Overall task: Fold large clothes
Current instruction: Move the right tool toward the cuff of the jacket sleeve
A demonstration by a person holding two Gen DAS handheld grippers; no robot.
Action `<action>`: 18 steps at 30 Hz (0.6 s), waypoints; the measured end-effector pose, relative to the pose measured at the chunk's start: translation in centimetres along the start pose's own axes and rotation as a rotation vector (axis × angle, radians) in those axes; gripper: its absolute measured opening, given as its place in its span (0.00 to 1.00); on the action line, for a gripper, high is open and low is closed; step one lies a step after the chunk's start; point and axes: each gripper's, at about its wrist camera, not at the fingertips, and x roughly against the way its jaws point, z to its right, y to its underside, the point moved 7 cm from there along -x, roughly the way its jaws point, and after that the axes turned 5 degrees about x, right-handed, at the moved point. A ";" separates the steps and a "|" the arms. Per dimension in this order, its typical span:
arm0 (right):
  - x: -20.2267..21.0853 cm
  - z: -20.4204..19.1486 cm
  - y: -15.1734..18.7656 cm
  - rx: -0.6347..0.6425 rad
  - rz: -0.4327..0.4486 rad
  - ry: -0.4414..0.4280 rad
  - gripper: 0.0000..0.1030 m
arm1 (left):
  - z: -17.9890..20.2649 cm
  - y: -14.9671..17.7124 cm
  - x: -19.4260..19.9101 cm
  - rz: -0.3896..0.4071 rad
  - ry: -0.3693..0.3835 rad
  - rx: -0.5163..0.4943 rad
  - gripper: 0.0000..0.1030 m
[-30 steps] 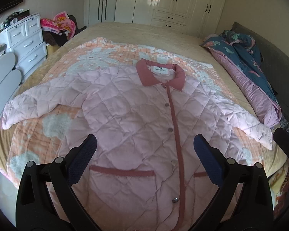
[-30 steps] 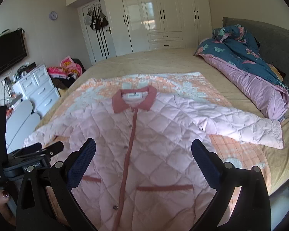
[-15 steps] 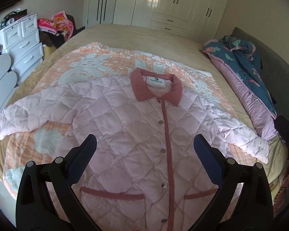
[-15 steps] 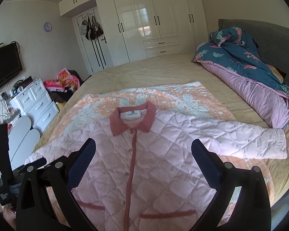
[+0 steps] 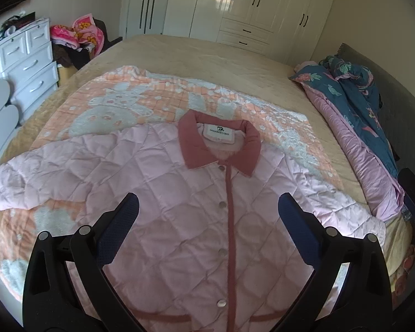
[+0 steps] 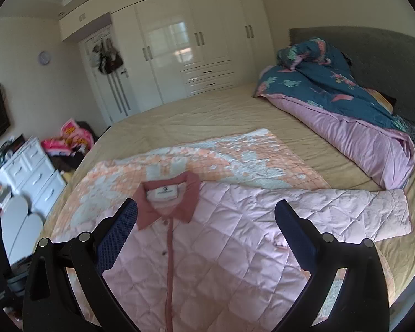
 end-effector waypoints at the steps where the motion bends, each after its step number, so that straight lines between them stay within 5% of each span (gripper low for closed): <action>1: -0.3 0.5 -0.2 -0.009 0.004 0.008 0.96 | 0.1 -0.1 -0.3 -0.001 -0.002 0.001 0.92; 18: -6.6 12.8 0.8 -0.146 -0.022 0.194 0.96 | 6.3 0.4 -7.9 -0.080 -0.001 -0.068 0.92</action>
